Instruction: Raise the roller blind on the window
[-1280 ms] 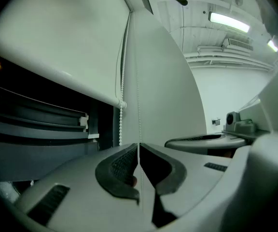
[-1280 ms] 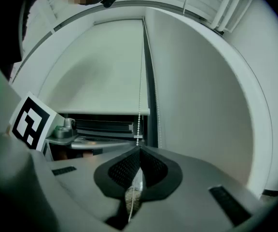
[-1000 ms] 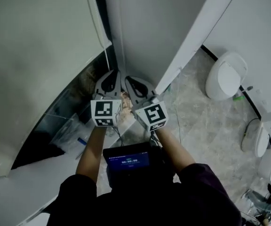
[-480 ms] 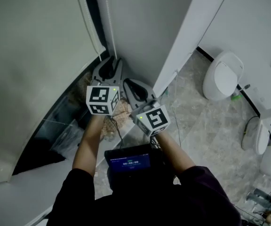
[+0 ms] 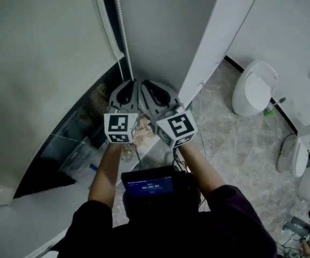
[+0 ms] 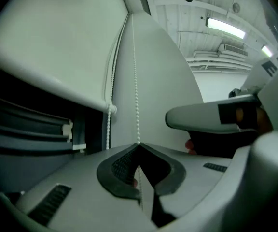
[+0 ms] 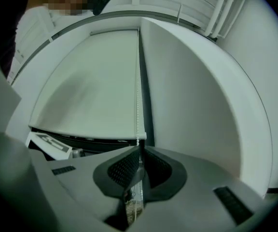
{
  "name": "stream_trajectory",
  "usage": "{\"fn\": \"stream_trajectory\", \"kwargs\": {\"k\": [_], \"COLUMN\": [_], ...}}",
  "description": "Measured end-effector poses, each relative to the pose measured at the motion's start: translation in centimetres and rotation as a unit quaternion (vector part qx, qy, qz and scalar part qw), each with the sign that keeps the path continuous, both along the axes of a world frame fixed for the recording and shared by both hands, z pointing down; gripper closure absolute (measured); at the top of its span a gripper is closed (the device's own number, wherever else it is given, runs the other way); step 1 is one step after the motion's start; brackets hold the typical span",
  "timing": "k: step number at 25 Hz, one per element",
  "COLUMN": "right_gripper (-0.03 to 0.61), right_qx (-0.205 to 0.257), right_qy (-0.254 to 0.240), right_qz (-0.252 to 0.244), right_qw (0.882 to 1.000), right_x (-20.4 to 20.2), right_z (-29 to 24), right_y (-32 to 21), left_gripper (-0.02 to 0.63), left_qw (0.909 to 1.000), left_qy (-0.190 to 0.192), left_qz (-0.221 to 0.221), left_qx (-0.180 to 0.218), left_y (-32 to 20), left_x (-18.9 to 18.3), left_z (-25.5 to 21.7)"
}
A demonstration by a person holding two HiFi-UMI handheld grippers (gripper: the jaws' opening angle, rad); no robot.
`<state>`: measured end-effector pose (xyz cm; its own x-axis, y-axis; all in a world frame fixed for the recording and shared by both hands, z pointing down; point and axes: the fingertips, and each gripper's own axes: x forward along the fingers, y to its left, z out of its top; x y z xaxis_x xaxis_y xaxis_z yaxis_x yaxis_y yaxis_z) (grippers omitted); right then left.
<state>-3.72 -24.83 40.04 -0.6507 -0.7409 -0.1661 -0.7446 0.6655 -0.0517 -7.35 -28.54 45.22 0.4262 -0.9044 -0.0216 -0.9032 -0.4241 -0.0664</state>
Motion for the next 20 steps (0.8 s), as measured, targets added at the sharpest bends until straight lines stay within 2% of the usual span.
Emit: {"fn": "stream_trajectory", "kwargs": {"k": [2,4,6,8,11,16,20], "right_gripper": [0.564,0.527,0.498,0.494,0.495,0.495,0.496], "right_qx": [-0.008,-0.023,-0.033,-0.041,-0.041,-0.023,-0.021], "right_qy": [-0.002,-0.010,-0.005,0.010,0.034,0.037,0.050], "right_qz": [-0.002,-0.008,-0.015,-0.025,-0.034,-0.054,-0.051], "right_qw": [1.000,1.000,0.999,0.999,0.998,0.998,0.997], "right_x": [-0.3,-0.7,-1.1,-1.8,-2.6,-3.8,-4.3], "right_z": [-0.5,-0.8,-1.0,-0.9,-1.1,-1.6,-1.6], "right_y": [-0.4,-0.6,-0.8,-0.8,-0.7,0.2,-0.1], "left_gripper": [0.603,0.603,0.603,0.603,0.603,0.603,0.603], "left_qw": [0.9998,0.9979,0.9932,0.9900,0.9898,0.9891,0.9893], "left_qy": [-0.004,-0.015,-0.009,-0.004,-0.001,0.000,-0.006], "left_qz": [0.005,0.011,0.013,0.014,0.011,0.000,-0.003], "left_qx": [-0.021,-0.063,-0.116,-0.140,-0.142,-0.147,-0.146], "left_y": [0.5,1.3,2.3,3.4,4.0,3.9,4.3], "left_x": [0.5,0.8,0.6,0.3,-0.3,-1.6,-1.9], "left_z": [2.2,6.3,10.4,12.7,12.8,12.6,12.7]}}
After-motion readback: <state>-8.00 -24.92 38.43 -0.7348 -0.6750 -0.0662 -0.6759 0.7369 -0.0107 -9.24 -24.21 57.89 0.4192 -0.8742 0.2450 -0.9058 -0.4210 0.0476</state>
